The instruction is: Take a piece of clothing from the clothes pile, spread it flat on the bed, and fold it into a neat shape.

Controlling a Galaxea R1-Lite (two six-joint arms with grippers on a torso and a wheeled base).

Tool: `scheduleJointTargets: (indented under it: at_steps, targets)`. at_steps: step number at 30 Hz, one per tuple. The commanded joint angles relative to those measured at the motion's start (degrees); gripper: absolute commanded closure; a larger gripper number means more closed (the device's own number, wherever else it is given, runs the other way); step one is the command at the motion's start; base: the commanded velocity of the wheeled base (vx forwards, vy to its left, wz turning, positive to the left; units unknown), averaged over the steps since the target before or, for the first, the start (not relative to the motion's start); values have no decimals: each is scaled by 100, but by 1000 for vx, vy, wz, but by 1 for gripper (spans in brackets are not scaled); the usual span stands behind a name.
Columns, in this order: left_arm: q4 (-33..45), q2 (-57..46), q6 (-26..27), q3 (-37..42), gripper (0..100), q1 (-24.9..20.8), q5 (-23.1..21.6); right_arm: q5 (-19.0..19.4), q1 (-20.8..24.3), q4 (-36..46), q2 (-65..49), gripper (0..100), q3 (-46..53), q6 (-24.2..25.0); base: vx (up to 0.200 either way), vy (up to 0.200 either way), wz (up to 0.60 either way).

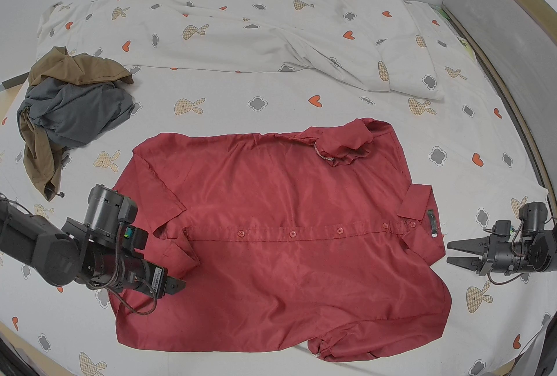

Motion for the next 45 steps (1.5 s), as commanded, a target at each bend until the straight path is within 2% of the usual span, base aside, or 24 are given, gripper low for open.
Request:
scheduleJointTargets:
  at_steps: [1,6,18,19,28,32,40,45]
  targets:
    - [-265,606,5,-120,0,-5,-1,13,-13,-5,211,0,41,8,0,0,0]
    - [-661,896,22,-199,0,74,8,13,-13,-5,211,0,32,8,0,0,0]
    - [-661,1054,22,-296,0,215,8,13,-4,-5,211,0,23,8,0,0,0]
    - [-661,1028,22,-296,100,215,8,13,-4,-5,211,0,32,8,0,0,0]
    - [-590,298,5,-208,100,233,8,13,-4,-5,211,0,23,8,0,0,0]
    - [-564,96,13,-59,100,479,17,13,-4,-5,211,0,23,8,0,0,0]
    - [-573,105,-4,240,100,1402,-1,13,-4,-5,220,0,23,8,0,0,0]
    - [-617,175,-75,302,100,1569,-27,13,4,-5,220,0,23,8,0,0,0]
